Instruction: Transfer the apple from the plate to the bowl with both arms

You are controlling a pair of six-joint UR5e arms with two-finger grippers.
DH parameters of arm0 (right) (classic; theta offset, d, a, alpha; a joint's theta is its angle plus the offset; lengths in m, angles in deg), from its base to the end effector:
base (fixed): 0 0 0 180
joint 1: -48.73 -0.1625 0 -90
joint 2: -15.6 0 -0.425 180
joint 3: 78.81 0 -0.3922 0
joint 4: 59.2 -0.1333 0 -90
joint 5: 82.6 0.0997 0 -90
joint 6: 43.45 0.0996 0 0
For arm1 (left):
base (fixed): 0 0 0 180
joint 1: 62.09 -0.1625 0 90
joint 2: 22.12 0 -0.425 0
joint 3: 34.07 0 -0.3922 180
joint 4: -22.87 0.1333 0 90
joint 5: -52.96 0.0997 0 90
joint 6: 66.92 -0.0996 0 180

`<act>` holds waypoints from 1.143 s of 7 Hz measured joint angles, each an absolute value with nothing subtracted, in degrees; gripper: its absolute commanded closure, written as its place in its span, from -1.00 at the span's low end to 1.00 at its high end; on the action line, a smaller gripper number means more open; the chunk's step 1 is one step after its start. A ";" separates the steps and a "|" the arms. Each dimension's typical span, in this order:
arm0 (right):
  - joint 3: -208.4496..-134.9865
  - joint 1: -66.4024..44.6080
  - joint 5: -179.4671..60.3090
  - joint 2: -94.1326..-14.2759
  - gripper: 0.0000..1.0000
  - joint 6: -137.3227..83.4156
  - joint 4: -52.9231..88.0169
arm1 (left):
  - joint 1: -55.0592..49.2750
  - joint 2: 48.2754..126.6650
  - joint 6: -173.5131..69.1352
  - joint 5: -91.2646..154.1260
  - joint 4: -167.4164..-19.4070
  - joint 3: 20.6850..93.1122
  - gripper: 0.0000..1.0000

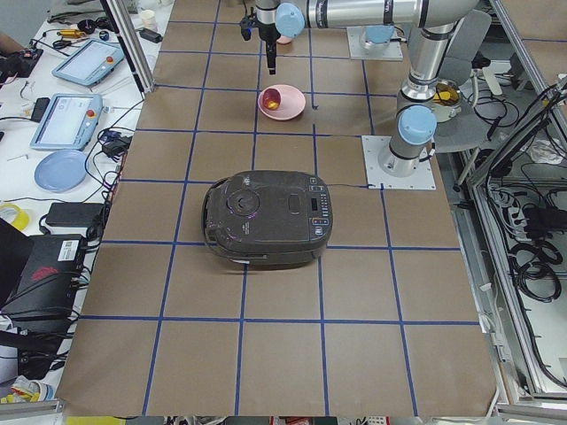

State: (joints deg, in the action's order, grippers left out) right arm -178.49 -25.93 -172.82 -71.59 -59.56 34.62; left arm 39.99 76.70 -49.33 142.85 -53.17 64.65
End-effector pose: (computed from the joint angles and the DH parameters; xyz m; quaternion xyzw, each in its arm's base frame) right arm -0.0007 -0.5051 0.3887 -0.0068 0.9971 0.0733 0.0186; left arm -0.2420 -0.4927 0.3586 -0.0481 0.9984 0.0304 0.0071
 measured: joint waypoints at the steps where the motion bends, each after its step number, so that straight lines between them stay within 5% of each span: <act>1: -183.52 -23.89 -172.79 -71.49 -1.00 -62.00 39.62 | 40.46 78.86 -47.03 142.82 -48.16 67.89 -1.00; 3: -192.90 -22.58 -173.39 -69.66 -1.00 -63.90 51.14 | 42.88 83.71 -43.74 143.00 -40.80 70.35 -1.00; 6: -196.24 -22.30 -176.57 -64.10 -0.88 -65.20 59.77 | 44.48 89.27 -42.40 143.50 -34.30 70.63 -0.95; 7: -196.50 -22.29 -176.99 -63.22 -0.47 -65.18 60.28 | 45.14 90.34 -42.22 143.63 -32.97 70.64 -0.67; 8: -196.66 -22.16 -177.17 -62.42 -0.01 -64.96 60.37 | 45.66 91.05 -42.30 143.73 -32.29 70.67 -0.14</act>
State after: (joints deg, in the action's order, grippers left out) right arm -196.66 -22.16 -177.17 -62.42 -64.96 60.37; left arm 45.66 91.05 -42.30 143.73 -32.29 70.67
